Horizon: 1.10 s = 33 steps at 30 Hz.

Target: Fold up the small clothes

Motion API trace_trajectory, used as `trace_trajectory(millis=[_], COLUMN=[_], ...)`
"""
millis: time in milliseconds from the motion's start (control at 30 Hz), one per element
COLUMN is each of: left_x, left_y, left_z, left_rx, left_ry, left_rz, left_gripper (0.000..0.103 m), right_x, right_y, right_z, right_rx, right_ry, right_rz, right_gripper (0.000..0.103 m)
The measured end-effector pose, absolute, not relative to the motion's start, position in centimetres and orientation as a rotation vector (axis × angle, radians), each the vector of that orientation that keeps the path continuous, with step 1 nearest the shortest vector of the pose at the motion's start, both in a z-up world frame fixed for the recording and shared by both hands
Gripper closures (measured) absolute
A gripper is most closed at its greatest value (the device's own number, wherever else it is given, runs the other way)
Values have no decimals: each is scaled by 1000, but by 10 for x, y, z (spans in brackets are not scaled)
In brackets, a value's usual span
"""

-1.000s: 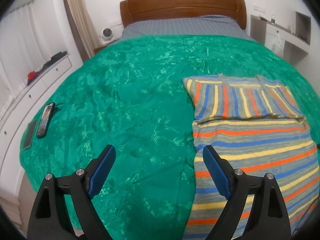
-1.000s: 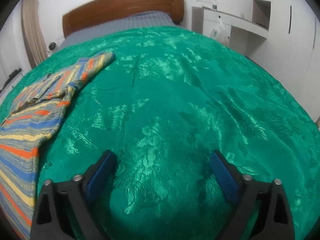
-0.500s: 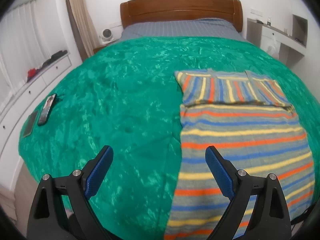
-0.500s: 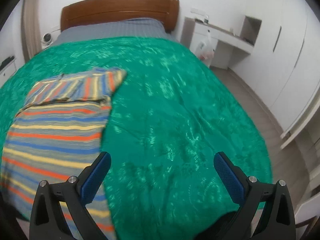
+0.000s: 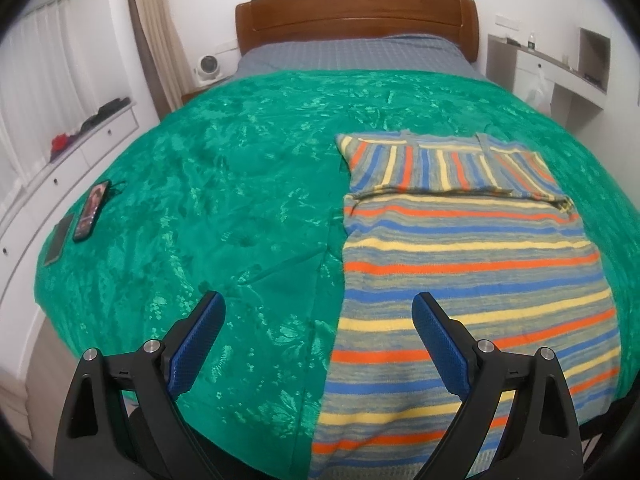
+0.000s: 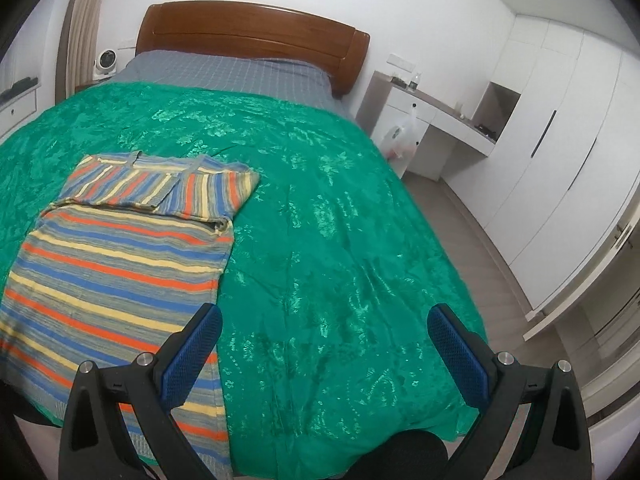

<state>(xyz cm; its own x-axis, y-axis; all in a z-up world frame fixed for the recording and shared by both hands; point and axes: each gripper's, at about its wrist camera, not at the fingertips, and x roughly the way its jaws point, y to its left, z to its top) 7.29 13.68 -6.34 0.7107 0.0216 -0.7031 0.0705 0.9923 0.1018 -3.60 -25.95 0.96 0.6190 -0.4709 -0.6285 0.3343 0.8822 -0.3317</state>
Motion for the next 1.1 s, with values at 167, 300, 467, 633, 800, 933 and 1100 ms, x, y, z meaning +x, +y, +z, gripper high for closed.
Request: trace_trajectory(millis=[167, 300, 467, 633, 800, 933, 1100], left_x=[74, 73, 72, 60, 53, 46, 32], left_y=[137, 139, 159, 172, 147, 130, 120], left_z=[-68, -72, -100, -152, -169, -179, -177], left_rx=[123, 121, 116, 96, 175, 227, 221], left_ry=[792, 805, 974, 1212, 1296, 1348, 1381], left_rz=[-27, -28, -55, -132, -181, -205, -270], left_gripper=[7, 7, 6, 7, 17, 29, 99], right_x=[-36, -35, -42, -56, -63, -58, -53], right_y=[-260, -262, -279, -304, -299, -286, -267], right_z=[10, 11, -4, -68, -134, -153, -167], right_rx=[-208, -211, -102, 118, 316, 391, 329], right_ry=[781, 779, 833, 1042, 1230, 1247, 1345], right_rz=[-479, -483, -325, -73, 106, 196, 222], right_gripper=[2, 2, 2, 3, 37, 46, 99])
